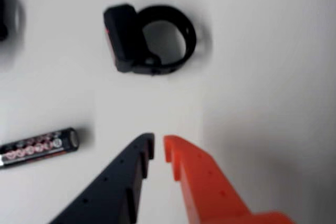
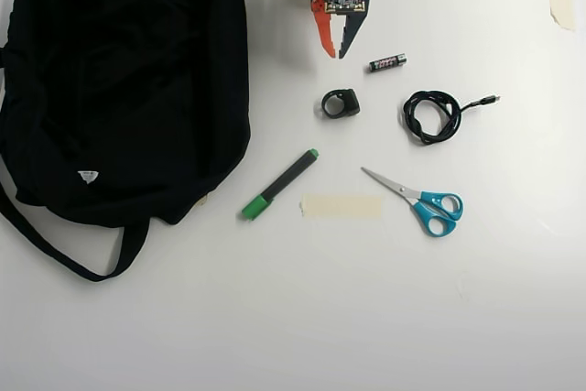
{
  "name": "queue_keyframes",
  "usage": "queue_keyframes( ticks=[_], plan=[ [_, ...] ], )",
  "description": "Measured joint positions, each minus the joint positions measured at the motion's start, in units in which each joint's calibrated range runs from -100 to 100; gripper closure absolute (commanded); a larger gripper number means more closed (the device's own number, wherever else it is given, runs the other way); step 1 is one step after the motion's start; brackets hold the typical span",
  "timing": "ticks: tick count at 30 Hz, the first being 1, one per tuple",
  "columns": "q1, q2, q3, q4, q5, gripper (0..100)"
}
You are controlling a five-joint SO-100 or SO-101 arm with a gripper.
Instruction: Put the green marker into the black bag
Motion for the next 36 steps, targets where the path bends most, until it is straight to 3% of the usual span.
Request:
queue_keyframes(
  ticks=[36],
  plan=[
    [0.0,29.06,-26.34,-7.99,0.0,98]
  ],
)
